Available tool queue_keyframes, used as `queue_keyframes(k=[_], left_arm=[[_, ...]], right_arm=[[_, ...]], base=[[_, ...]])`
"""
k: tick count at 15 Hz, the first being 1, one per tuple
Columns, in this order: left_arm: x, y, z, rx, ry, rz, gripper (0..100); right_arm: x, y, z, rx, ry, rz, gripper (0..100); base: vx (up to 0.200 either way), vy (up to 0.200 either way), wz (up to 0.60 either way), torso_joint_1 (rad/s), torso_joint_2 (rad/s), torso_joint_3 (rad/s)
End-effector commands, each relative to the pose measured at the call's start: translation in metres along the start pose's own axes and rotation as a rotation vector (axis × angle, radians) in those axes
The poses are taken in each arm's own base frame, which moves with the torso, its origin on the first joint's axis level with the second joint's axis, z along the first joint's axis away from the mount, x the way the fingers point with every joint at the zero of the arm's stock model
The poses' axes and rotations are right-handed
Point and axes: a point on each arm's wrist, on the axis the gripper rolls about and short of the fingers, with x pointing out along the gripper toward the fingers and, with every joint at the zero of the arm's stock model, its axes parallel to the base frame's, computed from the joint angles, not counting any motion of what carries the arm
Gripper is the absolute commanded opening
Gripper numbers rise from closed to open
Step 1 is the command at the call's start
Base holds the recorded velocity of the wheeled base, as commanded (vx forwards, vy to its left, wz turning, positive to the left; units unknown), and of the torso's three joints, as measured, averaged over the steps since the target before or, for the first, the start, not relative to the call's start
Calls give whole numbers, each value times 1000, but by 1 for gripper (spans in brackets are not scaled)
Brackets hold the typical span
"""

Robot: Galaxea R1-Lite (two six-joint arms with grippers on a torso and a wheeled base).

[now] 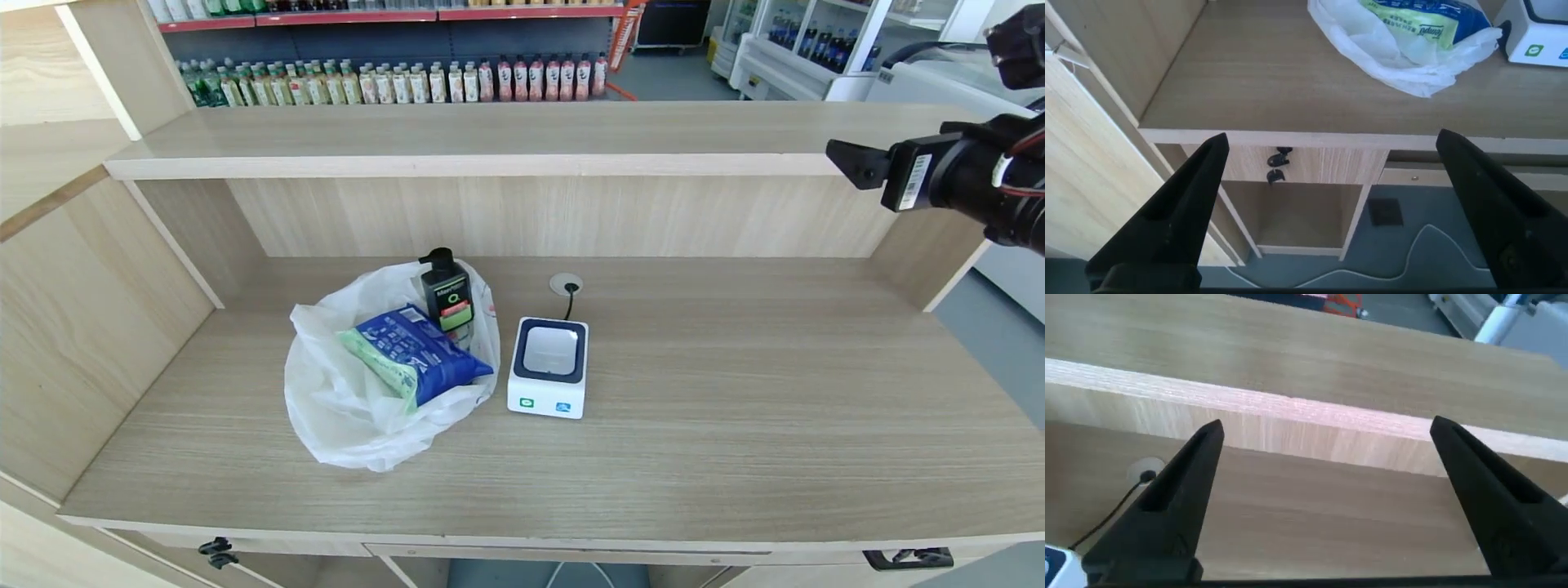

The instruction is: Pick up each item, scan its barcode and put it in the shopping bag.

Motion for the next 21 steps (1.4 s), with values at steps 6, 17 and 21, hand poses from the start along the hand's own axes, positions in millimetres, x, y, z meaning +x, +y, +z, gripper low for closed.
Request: queue_keyframes(k=[6, 17, 21], left_arm=[[0, 0, 0, 0, 0, 0, 100], [0, 0, 0, 0, -2, 0, 100], [0, 0, 0, 0, -2, 0, 100]], right_arm=[[-119, -53, -43, 119, 354, -344, 100], [-274, -21, -168, 80, 209, -300, 100], [-298, -14, -189, 151, 226, -239, 100]], base=[[0, 0, 0, 0, 0, 0], [0, 0, 0, 0, 0, 0], [0, 0, 0, 0, 0, 0]])
